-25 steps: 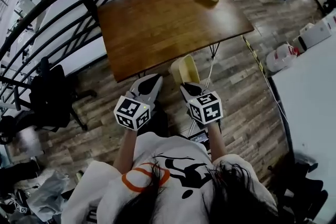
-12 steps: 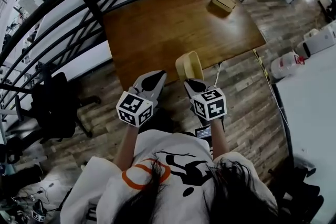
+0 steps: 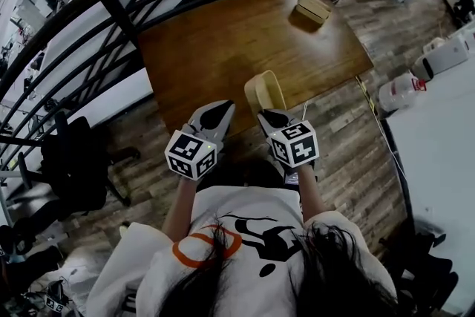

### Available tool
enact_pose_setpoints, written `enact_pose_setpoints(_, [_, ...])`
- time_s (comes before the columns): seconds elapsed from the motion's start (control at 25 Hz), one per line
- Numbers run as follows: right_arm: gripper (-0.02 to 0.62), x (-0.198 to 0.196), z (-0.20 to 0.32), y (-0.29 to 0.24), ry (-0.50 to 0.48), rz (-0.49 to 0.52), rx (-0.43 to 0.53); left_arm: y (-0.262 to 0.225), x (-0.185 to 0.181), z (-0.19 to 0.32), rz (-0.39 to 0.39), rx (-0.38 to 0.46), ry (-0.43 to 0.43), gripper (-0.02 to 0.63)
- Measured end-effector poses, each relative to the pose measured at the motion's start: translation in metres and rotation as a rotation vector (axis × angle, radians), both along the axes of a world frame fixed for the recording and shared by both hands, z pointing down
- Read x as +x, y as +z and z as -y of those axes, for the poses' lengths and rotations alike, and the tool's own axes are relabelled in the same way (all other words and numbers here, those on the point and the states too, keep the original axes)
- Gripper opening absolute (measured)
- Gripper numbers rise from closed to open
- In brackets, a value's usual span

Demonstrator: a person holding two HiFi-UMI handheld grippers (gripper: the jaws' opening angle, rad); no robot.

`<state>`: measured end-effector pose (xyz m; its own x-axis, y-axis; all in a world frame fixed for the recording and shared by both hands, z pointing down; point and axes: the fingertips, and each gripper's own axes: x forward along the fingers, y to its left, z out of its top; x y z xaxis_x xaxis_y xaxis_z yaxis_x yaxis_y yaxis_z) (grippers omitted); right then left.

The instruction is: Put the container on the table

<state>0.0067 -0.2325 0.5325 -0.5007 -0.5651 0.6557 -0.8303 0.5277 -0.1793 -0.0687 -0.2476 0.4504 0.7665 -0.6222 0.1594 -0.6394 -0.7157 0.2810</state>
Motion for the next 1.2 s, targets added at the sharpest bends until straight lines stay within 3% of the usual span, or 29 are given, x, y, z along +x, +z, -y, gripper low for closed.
enact_pose_setpoints(0.2, [0.043, -0.002, 0.028, 0.004, -0.066, -0.019, -0.004, 0.004, -0.008, 0.020, 0.009, -0.009, -0.042, 0.002])
enact_pose_setpoints(0.52, [0.043, 0.025, 0.091, 0.017, -0.202, -0.080, -0.007, 0.003, 0.005, 0.063, 0.007, -0.014, -0.183, 0.002])
enact_pose_setpoints(0.84, [0.043, 0.039, 0.161, 0.033, -0.379, -0.189, 0.024, -0.002, 0.016, 0.103, 0.005, 0.003, -0.313, 0.002])
enact_pose_setpoints(1.2, [0.043, 0.055, 0.209, 0.073, -0.573, -0.340, 0.066, 0.002, 0.033, 0.104, 0.030, 0.001, -0.412, 0.002])
